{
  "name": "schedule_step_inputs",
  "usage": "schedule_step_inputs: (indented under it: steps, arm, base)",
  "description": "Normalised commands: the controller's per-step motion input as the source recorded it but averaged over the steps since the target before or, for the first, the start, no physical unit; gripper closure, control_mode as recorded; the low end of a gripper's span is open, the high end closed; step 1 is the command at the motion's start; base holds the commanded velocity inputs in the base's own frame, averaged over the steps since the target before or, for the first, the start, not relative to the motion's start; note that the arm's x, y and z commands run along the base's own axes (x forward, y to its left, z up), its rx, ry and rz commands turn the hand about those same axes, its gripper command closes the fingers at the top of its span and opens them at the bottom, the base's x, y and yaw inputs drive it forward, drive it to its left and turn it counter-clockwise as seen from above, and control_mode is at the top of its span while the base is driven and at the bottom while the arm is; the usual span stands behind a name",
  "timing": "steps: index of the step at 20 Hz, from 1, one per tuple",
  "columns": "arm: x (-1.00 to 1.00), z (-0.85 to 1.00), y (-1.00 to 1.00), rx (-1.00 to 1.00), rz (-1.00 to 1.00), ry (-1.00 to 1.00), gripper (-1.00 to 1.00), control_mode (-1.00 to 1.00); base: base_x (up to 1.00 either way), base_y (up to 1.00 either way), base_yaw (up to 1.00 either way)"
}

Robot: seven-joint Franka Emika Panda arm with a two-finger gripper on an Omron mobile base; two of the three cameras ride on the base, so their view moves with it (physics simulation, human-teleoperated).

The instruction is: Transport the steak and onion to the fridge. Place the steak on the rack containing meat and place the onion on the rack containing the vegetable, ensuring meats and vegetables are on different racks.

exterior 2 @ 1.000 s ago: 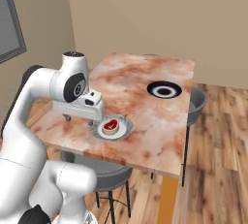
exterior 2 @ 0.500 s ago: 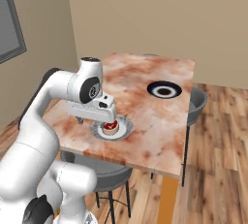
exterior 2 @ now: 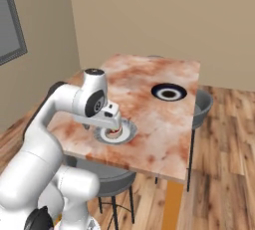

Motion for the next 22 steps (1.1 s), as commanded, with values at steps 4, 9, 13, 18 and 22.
schedule_step_inputs:
  steps: [4, 9, 13, 18, 22]
  arm:
    - [0.50, -0.14, 0.00, 0.00, 0.00, -0.03, -1.00, -1.00]
    - [0.60, -0.03, 0.00, 0.00, -0.05, 0.01, -1.00, -1.00]
    - [0.66, -0.06, 0.00, 0.00, 0.00, 0.06, -1.00, -1.00]
    - [0.44, -0.23, 0.00, -0.01, 0.00, 0.10, -1.00, -1.00]
    - [0.52, -0.50, 0.00, -0.05, 0.00, 0.07, -1.00, -1.00]
  base:
    - [0.00, 0.00, 0.00]
    - [0.00, 0.00, 0.00]
    - [0.00, 0.00, 0.00]
    - [0.00, 0.00, 0.00]
    - [0.00, 0.00, 0.00]
